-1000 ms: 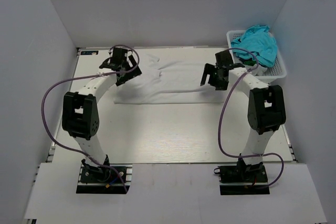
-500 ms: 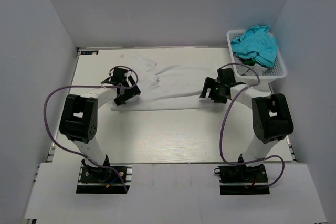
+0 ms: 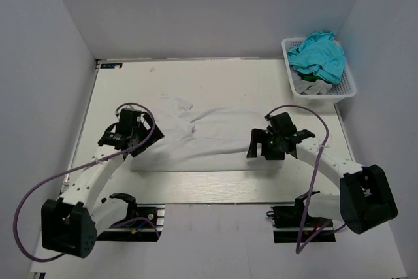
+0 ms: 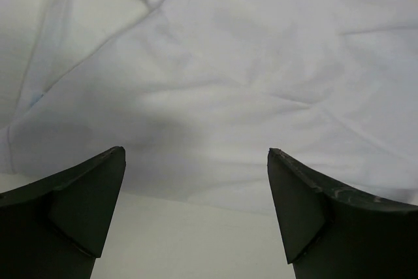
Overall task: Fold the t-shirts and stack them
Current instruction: Fold the flattened tshirt in 1/3 of the way, then grap the side of the flattened tshirt furthest away from the robot with both arms
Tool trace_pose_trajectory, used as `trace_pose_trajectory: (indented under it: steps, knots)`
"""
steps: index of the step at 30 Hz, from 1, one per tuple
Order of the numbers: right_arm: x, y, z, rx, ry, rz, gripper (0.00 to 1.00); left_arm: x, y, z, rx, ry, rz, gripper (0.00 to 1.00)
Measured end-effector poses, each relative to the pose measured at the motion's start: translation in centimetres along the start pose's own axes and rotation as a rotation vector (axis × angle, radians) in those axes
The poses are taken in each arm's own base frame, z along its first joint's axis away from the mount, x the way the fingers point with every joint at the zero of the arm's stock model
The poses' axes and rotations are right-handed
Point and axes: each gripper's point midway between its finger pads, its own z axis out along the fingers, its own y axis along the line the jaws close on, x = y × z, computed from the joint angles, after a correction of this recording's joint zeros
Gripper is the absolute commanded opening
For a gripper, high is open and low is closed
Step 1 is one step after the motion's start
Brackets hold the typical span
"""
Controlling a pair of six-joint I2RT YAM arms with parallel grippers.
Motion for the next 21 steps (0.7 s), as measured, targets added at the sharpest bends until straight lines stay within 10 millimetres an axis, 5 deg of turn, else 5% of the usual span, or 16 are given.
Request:
trace_pose_trajectory:
  steps: [4, 9, 16, 21]
  knots:
    - [-0.6, 2.4, -1.1, -0.06, -0.016, -0.064, 0.9, -3.8, -2.7, -2.7, 0.082, -0.134, -0.018, 1.0]
    - [-1.2, 4.9, 0.1, -0.133, 0.008, -0.106, 0.9, -7.8, -4.7, -2.9, 0.052, -0.194, -0.028, 1.0]
    - [-1.1, 5.8, 3.1, -0.126, 0.086, -0.116, 0.9, -12.4, -7.5, 0.4, -0.05, -0.187, -0.001, 1.0]
    - [-5.4, 6.6, 4.9, -0.075, 0.014, -0.089, 0.9, -12.8, -6.7, 3.6, -0.135, -0.16, 0.019, 1.0]
